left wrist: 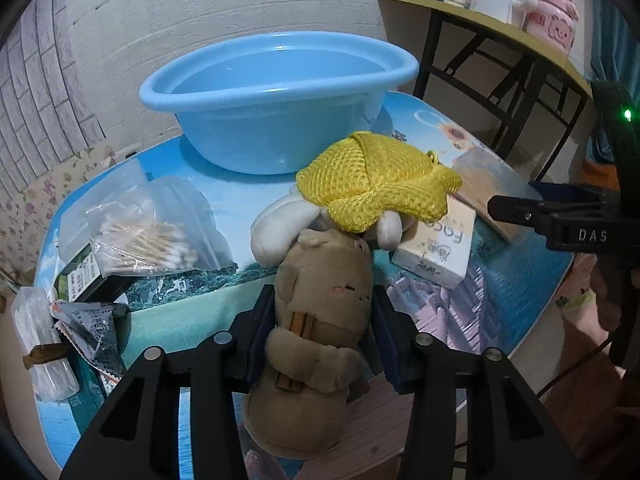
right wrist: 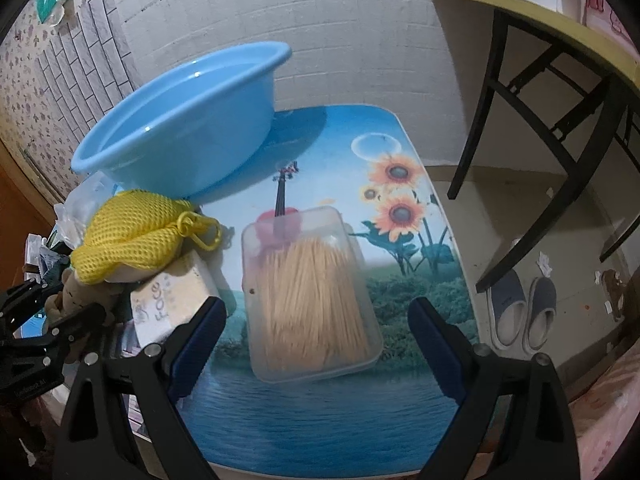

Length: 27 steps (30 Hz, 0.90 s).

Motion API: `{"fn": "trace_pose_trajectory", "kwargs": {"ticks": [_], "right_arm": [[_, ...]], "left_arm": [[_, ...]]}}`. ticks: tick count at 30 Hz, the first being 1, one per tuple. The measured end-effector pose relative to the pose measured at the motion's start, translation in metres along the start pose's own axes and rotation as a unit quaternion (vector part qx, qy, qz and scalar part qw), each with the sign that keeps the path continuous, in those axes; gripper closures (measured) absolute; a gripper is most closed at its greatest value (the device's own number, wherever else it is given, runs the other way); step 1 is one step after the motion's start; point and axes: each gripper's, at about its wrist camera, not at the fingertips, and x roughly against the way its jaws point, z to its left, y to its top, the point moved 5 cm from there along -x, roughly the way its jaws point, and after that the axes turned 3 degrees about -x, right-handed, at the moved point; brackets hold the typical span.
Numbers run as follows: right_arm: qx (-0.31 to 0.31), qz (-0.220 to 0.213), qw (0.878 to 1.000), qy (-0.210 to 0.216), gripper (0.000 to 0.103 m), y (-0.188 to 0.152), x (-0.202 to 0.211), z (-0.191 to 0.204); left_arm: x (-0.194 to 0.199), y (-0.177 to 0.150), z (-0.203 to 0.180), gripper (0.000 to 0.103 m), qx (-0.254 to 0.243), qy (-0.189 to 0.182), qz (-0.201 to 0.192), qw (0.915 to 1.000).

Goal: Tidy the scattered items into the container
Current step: 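Carry the bear and toothpick box over the blue basin with both grippers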

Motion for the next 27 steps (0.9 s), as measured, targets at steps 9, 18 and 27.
{"fn": "trace_pose_trajectory", "kwargs": {"ticks": [9, 18, 27], "right_arm": [[0.009, 0.004, 1.0, 0.008, 0.039, -0.003, -0.003, 0.002], [0.013, -0.021, 1.0, 0.018, 0.04, 0.0, 0.013, 0.008], [0.031, -0.062, 0.997, 0.046, 0.042, 0.01, 0.044, 0.03]], "left_arm": [[0.01, 0.0, 0.002, 0.059, 0.007, -0.011, -0.017, 0.9998], [0.033, 0.004, 0.008, 0.06, 0.012, -0.015, -0.04, 0.999], [0.069, 0.014, 0.025, 0.06, 0.03, -0.011, -0.084, 0.996]]}}
